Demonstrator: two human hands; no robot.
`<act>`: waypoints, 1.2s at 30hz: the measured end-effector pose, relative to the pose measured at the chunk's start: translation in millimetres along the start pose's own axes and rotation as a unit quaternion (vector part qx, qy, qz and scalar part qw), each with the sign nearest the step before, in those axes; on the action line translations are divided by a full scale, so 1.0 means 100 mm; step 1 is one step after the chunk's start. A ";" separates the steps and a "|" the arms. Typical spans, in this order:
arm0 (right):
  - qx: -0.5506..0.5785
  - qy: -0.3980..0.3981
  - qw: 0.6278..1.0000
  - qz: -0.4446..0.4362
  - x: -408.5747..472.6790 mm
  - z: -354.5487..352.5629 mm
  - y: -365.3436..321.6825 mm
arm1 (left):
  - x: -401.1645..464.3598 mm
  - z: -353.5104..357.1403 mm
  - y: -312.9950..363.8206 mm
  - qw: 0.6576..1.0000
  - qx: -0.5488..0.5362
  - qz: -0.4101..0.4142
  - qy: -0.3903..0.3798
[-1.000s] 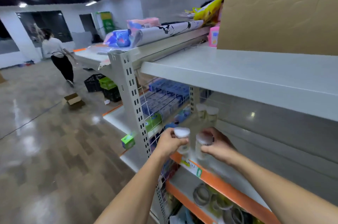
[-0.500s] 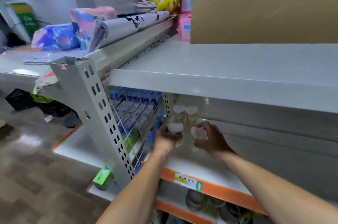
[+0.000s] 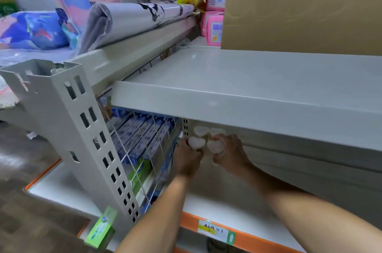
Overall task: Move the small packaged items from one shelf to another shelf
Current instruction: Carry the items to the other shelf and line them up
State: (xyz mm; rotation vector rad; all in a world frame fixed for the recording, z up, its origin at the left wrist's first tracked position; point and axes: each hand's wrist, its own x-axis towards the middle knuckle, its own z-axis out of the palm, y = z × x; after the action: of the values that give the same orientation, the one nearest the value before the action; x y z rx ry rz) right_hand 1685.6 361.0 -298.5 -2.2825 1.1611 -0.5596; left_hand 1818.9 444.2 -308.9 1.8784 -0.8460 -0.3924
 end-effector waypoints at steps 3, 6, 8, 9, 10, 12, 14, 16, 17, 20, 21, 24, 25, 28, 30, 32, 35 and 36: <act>0.001 0.012 1.000 0.009 0.11 0.05 -0.04 | 0.08 0.02 -0.03 1.000 0.016 0.005 -0.018; 0.001 0.021 1.000 0.020 0.13 0.11 -0.02 | 0.12 0.04 -0.06 0.999 0.029 0.010 -0.011; 0.013 0.031 0.999 0.023 0.13 0.14 -0.01 | 0.15 0.06 -0.08 1.000 0.020 0.004 -0.004; 0.025 0.036 0.999 0.026 0.14 0.15 -0.01 | 0.17 0.08 -0.08 1.000 0.010 0.001 -0.002; 0.034 0.039 0.998 0.029 0.14 0.15 -0.01 | 0.18 0.09 -0.07 1.000 0.002 0.000 0.001; 0.046 0.040 0.998 0.032 0.15 0.17 -0.02 | 0.19 0.11 -0.07 1.000 -0.007 0.002 0.007; 0.063 0.047 0.996 0.037 0.14 0.16 -0.03 | 0.19 0.13 -0.05 1.000 -0.014 0.008 0.010; 0.083 0.053 0.994 0.049 0.14 0.15 -0.04 | 0.19 0.14 -0.05 1.000 -0.026 0.011 0.003; 0.091 0.055 0.993 0.053 0.15 0.14 -0.04 | 0.19 0.14 -0.05 0.999 -0.035 0.011 0.000; 0.086 0.056 0.993 0.056 0.16 0.13 -0.02 | 0.19 0.15 -0.07 0.999 -0.046 0.017 -0.005; 0.083 0.053 0.994 0.056 0.17 0.14 -0.02 | 0.19 0.16 -0.08 0.999 -0.050 0.019 -0.008; 0.077 0.053 0.994 0.056 0.18 0.14 -0.01 | 0.18 0.18 -0.10 0.997 -0.060 0.036 -0.010; 0.075 0.057 0.994 0.056 0.18 0.14 -0.01 | 0.18 0.19 -0.12 0.997 -0.062 0.042 -0.009; 0.072 0.064 0.994 0.056 0.18 0.14 0.00 | 0.19 0.21 -0.12 0.997 -0.064 0.037 -0.012; 0.071 0.062 0.994 0.055 0.18 0.14 -0.01 | 0.20 0.22 -0.13 0.998 -0.060 0.034 -0.013; 0.074 0.063 0.994 0.056 0.18 0.15 0.00 | 0.21 0.24 -0.15 0.997 -0.060 0.036 -0.011; 0.076 0.066 0.993 0.059 0.17 0.16 0.01 | 0.21 0.24 -0.15 0.998 -0.060 0.030 -0.017; 0.078 0.065 0.993 0.061 0.17 0.17 0.01 | 0.20 0.24 -0.14 0.998 -0.059 0.026 -0.021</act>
State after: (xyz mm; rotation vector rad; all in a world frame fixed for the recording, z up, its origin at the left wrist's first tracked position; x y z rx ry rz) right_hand 1703.5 350.8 -310.0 -2.0536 1.2612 -0.7338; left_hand 1824.1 417.5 -330.1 1.7412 -0.8795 -0.4410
